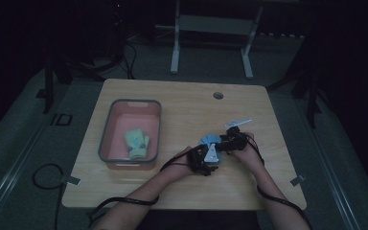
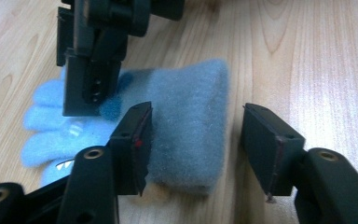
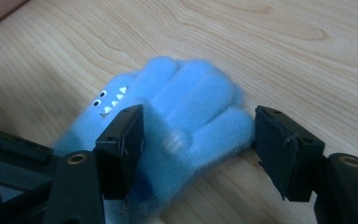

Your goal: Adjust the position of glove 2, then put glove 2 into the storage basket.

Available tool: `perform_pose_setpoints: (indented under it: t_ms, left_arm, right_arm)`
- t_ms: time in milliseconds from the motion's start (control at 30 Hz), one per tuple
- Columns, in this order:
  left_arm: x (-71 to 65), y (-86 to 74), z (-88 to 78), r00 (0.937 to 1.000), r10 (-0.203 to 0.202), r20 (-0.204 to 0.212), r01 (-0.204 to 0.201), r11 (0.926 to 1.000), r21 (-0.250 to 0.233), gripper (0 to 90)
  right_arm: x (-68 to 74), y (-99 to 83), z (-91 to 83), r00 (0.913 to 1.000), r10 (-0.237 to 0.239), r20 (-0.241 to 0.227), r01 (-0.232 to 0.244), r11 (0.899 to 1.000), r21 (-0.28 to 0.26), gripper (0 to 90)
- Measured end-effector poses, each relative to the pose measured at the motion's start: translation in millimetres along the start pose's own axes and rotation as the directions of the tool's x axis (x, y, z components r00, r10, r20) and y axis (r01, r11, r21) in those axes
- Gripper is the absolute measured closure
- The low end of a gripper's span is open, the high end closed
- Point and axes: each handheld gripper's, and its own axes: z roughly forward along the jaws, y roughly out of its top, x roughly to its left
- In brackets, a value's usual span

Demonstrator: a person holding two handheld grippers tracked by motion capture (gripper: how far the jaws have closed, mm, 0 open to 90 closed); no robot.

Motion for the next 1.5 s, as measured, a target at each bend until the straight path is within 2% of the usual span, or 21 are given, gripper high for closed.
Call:
perform_pose_setpoints:
  t_ms: [167,233,367,500,600,667,833,1233,1500]
  left_arm:
    - [4.8,-1.0,0.4,1.0000,0.003,-0.005,-0.003,0.9999,0.012,56.7]
    - [6.3,-1.6,0.9,1.0000,-0.001,0.000,0.001,0.9999,0.013,59.7]
    - [10.1,-1.3,0.5,0.9999,-0.001,0.011,0.001,0.9998,0.018,66.8]
    - [11.2,1.2,-0.7,0.9998,0.009,0.017,-0.009,0.9995,0.030,72.6]
    - [11.7,2.9,-1.6,0.9997,-0.001,0.025,0.000,0.9994,0.035,74.5]
    - [11.7,3.6,-2.9,0.9997,-0.005,0.026,0.004,0.9994,0.035,75.3]
    - [12.6,5.1,-9.8,0.9997,-0.005,0.024,0.004,0.9992,0.039,76.1]
    - [19.0,11.0,-30.5,0.9998,-0.003,0.021,0.002,0.9991,0.042,76.5]
    - [22.6,19.9,-45.5,0.9998,0.017,0.011,-0.018,0.9987,0.047,76.5]
  right_arm:
    - [-0.2,-1.0,1.5,1.0000,0.008,0.004,-0.008,1.000,0.007,33.4]
    - [1.2,-0.9,1.9,1.0000,-0.001,0.004,0.001,1.000,0.007,35.6]
    - [4.1,0.5,2.2,0.9997,-0.005,-0.024,0.006,1.000,0.018,49.5]
    - [4.9,2.0,3.2,0.9967,0.006,-0.080,-0.003,0.999,0.036,66.7]
    - [5.2,3.3,4.6,0.9923,0.034,-0.119,-0.027,0.998,0.056,74.0]
    - [5.9,4.0,5.2,0.9918,0.045,-0.120,-0.038,0.998,0.059,76.3]
    - [6.0,4.9,3.1,0.9886,0.064,-0.136,-0.059,0.997,0.043,77.8]
    - [14.4,17.7,-7.2,0.9869,0.051,-0.153,-0.051,0.999,0.003,78.2]
    - [18.7,28.6,-18.5,0.9852,0.049,-0.164,-0.055,0.998,-0.029,78.3]
